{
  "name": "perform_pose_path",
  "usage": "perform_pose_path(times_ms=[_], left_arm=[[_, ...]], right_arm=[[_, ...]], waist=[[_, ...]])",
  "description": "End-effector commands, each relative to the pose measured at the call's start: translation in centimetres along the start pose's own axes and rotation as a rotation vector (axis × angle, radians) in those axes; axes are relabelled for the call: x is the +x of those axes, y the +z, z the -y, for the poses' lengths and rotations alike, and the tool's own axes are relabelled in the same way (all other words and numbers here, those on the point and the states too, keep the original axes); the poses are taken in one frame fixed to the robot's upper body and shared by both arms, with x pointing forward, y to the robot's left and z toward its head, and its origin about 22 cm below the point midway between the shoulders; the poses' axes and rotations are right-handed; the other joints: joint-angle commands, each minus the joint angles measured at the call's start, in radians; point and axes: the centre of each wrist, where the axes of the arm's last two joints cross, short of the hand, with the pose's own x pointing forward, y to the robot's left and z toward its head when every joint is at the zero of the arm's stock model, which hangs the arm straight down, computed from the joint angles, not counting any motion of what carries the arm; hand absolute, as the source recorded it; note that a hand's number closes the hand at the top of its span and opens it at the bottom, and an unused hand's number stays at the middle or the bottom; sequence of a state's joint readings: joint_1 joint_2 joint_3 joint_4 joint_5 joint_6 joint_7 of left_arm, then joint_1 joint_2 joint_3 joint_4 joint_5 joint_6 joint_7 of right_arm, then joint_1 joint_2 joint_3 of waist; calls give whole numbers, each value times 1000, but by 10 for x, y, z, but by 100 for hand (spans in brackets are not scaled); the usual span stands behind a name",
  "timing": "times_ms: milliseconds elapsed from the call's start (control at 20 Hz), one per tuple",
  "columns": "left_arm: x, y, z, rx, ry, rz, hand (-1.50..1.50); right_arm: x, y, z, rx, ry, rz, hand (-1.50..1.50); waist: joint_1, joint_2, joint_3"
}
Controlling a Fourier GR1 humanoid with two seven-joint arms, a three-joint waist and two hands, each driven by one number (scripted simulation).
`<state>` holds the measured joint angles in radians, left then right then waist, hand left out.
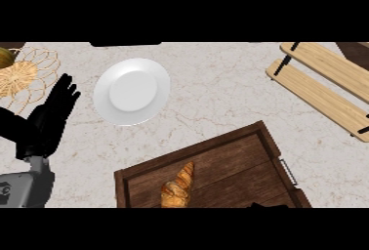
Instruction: Pick the pear from the tray and place it in the tiered shelf
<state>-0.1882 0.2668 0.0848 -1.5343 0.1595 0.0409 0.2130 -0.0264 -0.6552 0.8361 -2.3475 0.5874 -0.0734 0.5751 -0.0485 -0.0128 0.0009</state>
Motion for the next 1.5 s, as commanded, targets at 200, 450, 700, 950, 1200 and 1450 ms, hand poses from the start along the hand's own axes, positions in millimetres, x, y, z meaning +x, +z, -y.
perform_pose_path(times_ms=[200,450,700,950,1200,1450], left_arm=[[11,5,-13,-1,0,9,0],[10,-4,3,-5,13,18,0],[3,-3,3,8,6,9,0],[17,-3,-1,-8,6,16,0],[4,-10,7,-8,-6,4,0],[14,-15,8,-36,15,-3,0]], right_arm=[[27,38,66,-298,-93,47,150],[30,32,93,-390,-26,-8,150],[14,20,123,-441,15,-74,150],[-4,19,176,-520,31,-192,150],[-45,32,242,-577,-71,-227,150],[-104,53,273,-617,-139,-281,150]], waist=[[11,3,0],[17,7,-3],[12,7,-1],[14,4,0],[15,8,1],[36,12,0]])
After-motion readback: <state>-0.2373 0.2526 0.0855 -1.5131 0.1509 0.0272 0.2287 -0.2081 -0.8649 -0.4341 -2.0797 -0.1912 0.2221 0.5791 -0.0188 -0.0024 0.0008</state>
